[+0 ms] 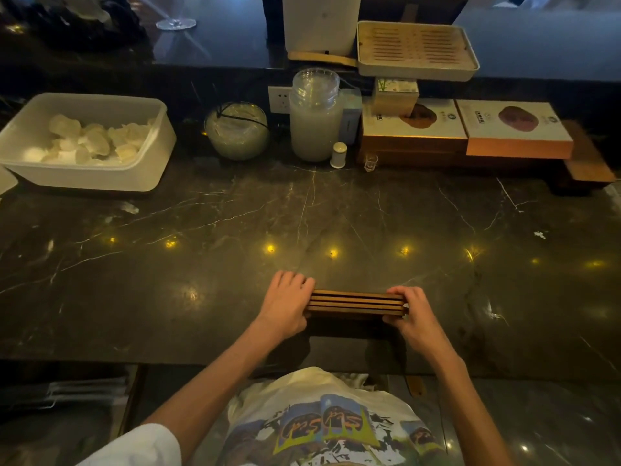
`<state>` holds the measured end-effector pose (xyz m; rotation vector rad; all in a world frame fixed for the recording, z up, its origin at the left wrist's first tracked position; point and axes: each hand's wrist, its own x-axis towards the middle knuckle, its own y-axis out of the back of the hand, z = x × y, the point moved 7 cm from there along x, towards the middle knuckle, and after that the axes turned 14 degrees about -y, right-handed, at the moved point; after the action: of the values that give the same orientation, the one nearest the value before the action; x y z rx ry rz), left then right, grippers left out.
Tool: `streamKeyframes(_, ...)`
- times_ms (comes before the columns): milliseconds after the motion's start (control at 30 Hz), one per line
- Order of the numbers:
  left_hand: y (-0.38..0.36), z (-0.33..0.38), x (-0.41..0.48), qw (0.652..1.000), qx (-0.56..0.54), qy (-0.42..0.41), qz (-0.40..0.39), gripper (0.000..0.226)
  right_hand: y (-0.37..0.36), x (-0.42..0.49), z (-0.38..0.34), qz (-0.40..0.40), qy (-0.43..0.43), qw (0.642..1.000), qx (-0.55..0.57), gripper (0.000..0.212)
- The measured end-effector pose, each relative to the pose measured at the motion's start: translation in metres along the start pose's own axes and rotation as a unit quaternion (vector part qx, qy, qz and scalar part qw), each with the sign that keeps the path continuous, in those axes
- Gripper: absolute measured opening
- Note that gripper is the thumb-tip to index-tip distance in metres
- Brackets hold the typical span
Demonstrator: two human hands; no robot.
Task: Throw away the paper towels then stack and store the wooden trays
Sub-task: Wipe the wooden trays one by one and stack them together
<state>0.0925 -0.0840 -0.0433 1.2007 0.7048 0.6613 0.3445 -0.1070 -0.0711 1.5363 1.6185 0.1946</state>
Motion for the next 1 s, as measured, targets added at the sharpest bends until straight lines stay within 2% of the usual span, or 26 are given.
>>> streamKeyframes(67, 0.000, 0.005, 0.005, 1.000, 0.003, -0.008, 0.011, 0.054, -0.003, 0.000, -0.005, 0.017, -0.018, 0.994, -0.103, 0.062)
streamKeyframes(100, -0.001, 0.005, 0.005, 1.000, 0.000, -0.010, 0.016, 0.052, -0.007, -0.003, -0.013, 0.048, -0.001, 0.983, -0.175, 0.074)
streamKeyframes(167, -0.001, 0.003, 0.003, 0.999, -0.005, -0.024, 0.027, 0.048, -0.023, -0.013, -0.040, 0.104, 0.065, 0.955, -0.269, 0.100)
streamKeyframes(233, -0.003, 0.001, 0.001, 0.999, 0.004, -0.041, 0.030, 0.046, -0.052, -0.024, -0.068, 0.122, 0.123, 0.939, -0.297, 0.110)
streamKeyframes(300, -0.004, 0.000, 0.001, 0.998, 0.021, -0.056, 0.028, 0.045, -0.077, -0.031, -0.088, 0.135, 0.150, 0.922, -0.331, 0.111)
streamKeyframes(367, -0.004, -0.001, 0.002, 0.997, 0.027, -0.063, 0.025, 0.045, -0.084, -0.033, -0.098, 0.158, 0.160, 0.914, -0.337, 0.102)
streamKeyframes(500, 0.000, -0.007, 0.007, 0.998, 0.012, -0.055, 0.038, 0.044, -0.061, -0.026, -0.087, 0.187, 0.178, 0.913, -0.318, 0.088)
streamKeyframes(600, 0.000, -0.010, 0.010, 0.997, -0.003, -0.055, 0.055, 0.045, -0.025, -0.014, -0.057, 0.177, 0.119, 0.943, -0.256, 0.079)
streamKeyframes(667, -0.003, -0.011, 0.009, 0.995, -0.006, -0.067, 0.067, 0.044, -0.015, -0.010, -0.042, 0.126, 0.106, 0.973, -0.160, 0.066)
streamKeyframes(767, -0.004, -0.014, 0.009, 0.993, -0.027, -0.087, 0.077, 0.047, -0.010, -0.003, -0.029, 0.052, 0.099, 0.993, -0.022, 0.053)
streamKeyframes(900, -0.003, -0.021, -0.001, 0.983, -0.094, -0.083, 0.137, 0.054, -0.010, 0.002, -0.008, -0.021, 0.039, 0.983, 0.178, 0.056)
streamKeyframes(1000, -0.012, -0.022, -0.018, 0.958, -0.185, -0.030, 0.215, 0.059, -0.014, 0.000, 0.000, -0.027, 0.026, 0.973, 0.226, 0.058)
